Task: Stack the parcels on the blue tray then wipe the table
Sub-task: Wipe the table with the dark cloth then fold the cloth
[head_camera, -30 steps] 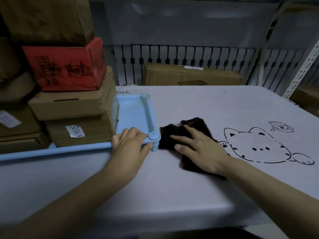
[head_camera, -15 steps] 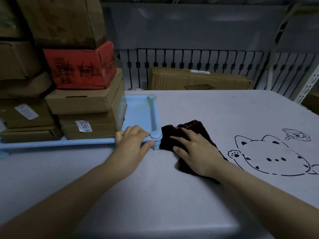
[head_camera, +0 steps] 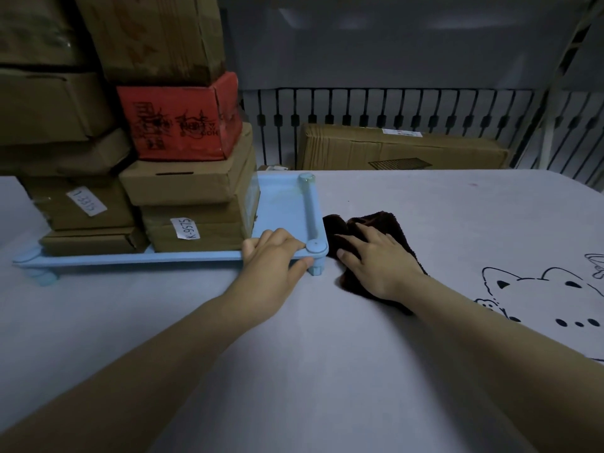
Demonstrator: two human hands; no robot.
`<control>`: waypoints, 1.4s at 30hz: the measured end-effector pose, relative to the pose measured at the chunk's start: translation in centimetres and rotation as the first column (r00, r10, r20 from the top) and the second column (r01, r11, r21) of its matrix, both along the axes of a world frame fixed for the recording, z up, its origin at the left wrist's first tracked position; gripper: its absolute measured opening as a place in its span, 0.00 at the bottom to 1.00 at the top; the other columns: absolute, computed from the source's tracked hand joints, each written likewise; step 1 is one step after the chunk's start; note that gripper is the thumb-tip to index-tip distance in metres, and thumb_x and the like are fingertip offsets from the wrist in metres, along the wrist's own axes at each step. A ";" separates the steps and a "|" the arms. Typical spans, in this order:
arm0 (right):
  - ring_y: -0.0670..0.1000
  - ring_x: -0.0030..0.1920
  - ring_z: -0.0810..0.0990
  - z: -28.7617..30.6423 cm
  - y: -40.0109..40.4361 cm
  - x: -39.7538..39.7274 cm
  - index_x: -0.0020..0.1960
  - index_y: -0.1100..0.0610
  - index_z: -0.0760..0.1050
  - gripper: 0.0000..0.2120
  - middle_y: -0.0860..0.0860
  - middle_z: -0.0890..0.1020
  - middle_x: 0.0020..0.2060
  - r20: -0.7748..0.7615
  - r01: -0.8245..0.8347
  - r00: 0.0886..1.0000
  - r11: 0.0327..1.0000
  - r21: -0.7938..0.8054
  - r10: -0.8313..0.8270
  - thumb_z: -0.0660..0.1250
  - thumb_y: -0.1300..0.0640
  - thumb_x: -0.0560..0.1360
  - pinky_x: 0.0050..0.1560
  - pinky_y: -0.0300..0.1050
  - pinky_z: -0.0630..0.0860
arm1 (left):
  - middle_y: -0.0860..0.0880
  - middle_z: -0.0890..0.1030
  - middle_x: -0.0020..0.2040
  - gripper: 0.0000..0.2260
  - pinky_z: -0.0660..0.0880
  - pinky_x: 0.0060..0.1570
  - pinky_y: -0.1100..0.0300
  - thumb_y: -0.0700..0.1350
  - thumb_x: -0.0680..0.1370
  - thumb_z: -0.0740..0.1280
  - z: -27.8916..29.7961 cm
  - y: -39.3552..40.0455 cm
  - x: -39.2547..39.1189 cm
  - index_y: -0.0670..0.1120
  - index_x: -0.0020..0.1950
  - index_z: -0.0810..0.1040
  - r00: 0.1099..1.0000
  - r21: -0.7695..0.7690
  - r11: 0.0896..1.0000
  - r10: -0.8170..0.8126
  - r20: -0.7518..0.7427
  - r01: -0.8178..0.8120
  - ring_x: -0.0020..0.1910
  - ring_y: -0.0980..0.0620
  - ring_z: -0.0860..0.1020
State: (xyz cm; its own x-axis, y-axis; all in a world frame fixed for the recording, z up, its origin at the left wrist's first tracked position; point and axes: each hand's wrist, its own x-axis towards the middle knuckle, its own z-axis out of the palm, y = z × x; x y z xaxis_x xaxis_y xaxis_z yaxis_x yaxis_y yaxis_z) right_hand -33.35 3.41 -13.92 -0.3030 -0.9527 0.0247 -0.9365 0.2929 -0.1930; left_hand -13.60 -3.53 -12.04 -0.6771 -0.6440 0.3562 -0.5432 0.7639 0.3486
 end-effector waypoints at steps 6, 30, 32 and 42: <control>0.55 0.81 0.49 0.0 -1.9 -0.6 0.80 0.43 0.56 0.26 0.53 0.51 0.81 -0.010 0.035 0.999 0.999 -0.012 -0.035 0.48 0.40 0.83 0.79 0.57 0.50 | 0.55 0.69 0.52 0.11 0.54 0.56 0.60 0.51 0.82 0.61 -0.1 -0.4 -0.5 0.48 0.60 0.78 1.000 -0.007 1.000 0.022 0.013 -0.022 0.60 0.53 0.68; 0.60 0.78 0.57 1.0 -4.8 -15.4 0.78 0.45 0.61 0.26 0.55 0.58 0.79 0.023 0.249 0.968 0.969 0.009 -0.249 0.52 0.39 0.82 0.76 0.60 0.54 | 0.41 0.77 0.59 0.12 0.67 0.49 0.54 0.36 0.79 0.58 0.9 2.5 -12.8 0.40 0.59 0.76 0.698 -0.373 0.894 0.102 0.709 0.249 0.59 0.42 0.75; 0.61 0.77 0.58 0.7 -1.4 -18.7 0.76 0.44 0.63 0.27 0.56 0.58 0.79 -0.010 0.321 0.947 0.947 0.009 -0.321 0.53 0.37 0.80 0.75 0.62 0.57 | 0.40 0.76 0.60 0.12 0.69 0.51 0.53 0.36 0.79 0.57 0.5 3.1 -13.5 0.39 0.59 0.76 0.710 -0.326 0.929 0.111 0.695 0.173 0.60 0.40 0.74; 0.65 0.76 0.59 1.1 1.9 -17.2 0.79 0.41 0.58 0.26 0.57 0.53 0.81 0.027 0.408 0.913 0.912 -0.025 -0.408 0.48 0.37 0.82 0.76 0.59 0.56 | 0.36 0.75 0.59 0.15 0.73 0.52 0.51 0.33 0.77 0.55 -0.6 3.1 -13.7 0.33 0.62 0.71 0.696 -0.348 0.932 0.183 0.694 0.102 0.58 0.39 0.73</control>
State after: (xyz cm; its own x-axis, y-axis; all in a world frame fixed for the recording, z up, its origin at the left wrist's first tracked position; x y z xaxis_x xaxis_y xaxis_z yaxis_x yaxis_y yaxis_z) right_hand -50.56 5.28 -12.79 -0.6660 -0.7448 0.0402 -0.7323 0.6427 -0.2252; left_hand -27.29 -0.44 -12.67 -0.7902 -0.6124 -0.0217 -0.5479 0.7218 -0.4228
